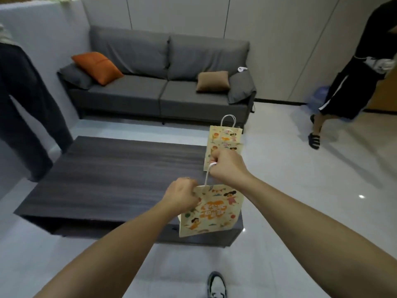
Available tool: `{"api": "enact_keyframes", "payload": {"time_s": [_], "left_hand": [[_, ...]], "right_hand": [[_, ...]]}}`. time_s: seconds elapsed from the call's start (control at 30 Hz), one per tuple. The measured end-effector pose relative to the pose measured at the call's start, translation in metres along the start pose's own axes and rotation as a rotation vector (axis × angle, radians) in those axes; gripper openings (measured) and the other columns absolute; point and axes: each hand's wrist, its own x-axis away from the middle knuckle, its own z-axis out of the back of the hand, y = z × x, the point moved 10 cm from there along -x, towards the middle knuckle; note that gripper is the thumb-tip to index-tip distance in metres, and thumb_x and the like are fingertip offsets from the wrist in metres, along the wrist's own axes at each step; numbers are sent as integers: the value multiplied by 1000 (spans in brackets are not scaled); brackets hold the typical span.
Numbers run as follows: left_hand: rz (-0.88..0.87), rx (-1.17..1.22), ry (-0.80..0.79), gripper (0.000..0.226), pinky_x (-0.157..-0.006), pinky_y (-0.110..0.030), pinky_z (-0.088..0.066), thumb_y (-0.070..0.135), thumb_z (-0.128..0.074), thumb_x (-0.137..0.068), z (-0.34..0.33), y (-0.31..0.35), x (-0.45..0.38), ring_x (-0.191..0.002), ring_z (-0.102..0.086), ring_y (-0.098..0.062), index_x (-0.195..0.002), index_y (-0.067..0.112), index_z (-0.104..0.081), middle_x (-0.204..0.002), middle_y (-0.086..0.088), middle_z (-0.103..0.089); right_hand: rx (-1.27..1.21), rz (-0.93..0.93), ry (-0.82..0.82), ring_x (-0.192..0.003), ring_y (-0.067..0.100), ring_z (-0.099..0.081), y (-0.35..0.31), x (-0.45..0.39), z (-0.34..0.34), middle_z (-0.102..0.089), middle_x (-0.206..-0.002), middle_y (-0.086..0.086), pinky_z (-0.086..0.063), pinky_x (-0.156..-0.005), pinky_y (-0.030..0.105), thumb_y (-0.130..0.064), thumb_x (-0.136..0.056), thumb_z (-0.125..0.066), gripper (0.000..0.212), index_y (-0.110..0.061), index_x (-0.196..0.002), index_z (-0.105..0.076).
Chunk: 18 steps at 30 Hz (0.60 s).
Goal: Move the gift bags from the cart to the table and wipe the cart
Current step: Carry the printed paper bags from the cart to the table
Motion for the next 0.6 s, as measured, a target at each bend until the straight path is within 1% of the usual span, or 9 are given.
{"api": "enact_keyframes", "payload": {"time_s": [0.07, 0.13, 0.2, 0.27, 0.33, 0.37, 0.47, 0.53, 0.6], "left_hand": [[-21, -12, -44, 22, -67, -32, -42, 24, -61, -83, -14, 11, -33, -87, -59, -24, -69, 27, -44, -86, 3, -52], [-37, -30, -77, 28, -66, -32, -41, 21, -61, -84, -27, 22, -67, -81, -56, -22, -65, 26, -41, -84, 3, -51], [-41, -43, -97, 26, -66, -34, -44, 19, -60, -85, -37, 29, -96, -81, -57, -22, -66, 25, -44, -84, 2, -54], [-24, -43, -124, 16, -70, -35, -50, 18, -59, -89, -47, 33, -128, -85, -60, -21, -75, 24, -53, -90, 1, -60], [-11, -60, -178, 5, -72, -34, -52, 21, -61, -91, -55, 34, -155, -86, -61, -19, -86, 22, -59, -97, 0, -64], [-13, -65, -202, 4, -74, -35, -53, 24, -63, -91, -60, 34, -171, -89, -62, -20, -92, 20, -62, -101, -1, -66], [39, -33, -179, 30, -86, -38, -56, 27, -64, -91, -59, 25, -209, -107, -62, -23, -120, 21, -62, -120, -4, -65], [95, 2, -151, 48, -92, -35, -52, 22, -61, -93, -52, 15, -223, -117, -58, -24, -140, 19, -52, -134, -5, -59], [144, 17, -155, 52, -92, -34, -51, 20, -59, -94, -52, 2, -234, -120, -56, -25, -145, 18, -47, -138, -7, -56]], "right_hand": [[10, -44, 12, -64, 17, -46, 27, -22, 4, -50, -66, 1, -31, -49, 28, 0, -79, -55, 28, -19, -61, -47], [13, -77, 20, -67, 19, -49, 54, -48, 6, -53, -68, 2, -35, -51, 27, -1, -76, -55, 23, -17, -61, -50], [7, -97, 0, -67, 19, -50, 77, -73, 4, -55, -69, 4, -36, -53, 28, 0, -74, -55, 19, -15, -62, -52], [-7, -110, -31, -70, 20, -53, 99, -100, 0, -57, -72, 5, -39, -54, 29, 1, -74, -54, 14, -10, -65, -56], [-3, -119, -61, -76, 23, -57, 118, -126, -5, -60, -78, 6, -42, -57, 31, 2, -73, -55, 12, -9, -70, -61], [-5, -126, -80, -79, 24, -58, 129, -141, -9, -61, -80, 7, -43, -59, 32, 2, -73, -56, 12, -9, -71, -61], [-6, -140, -144, -80, 26, -59, 154, -184, -23, -62, -82, 7, -43, -58, 31, 1, -74, -58, 17, -15, -69, -59], [-12, -148, -184, -79, 24, -58, 165, -205, -34, -60, -81, 5, -42, -57, 28, -1, -77, -62, 22, -19, -68, -56], [-7, -155, -224, -80, 23, -57, 175, -225, -48, -59, -81, 3, -45, -60, 29, -2, -81, -63, 20, -19, -73, -57]]}}
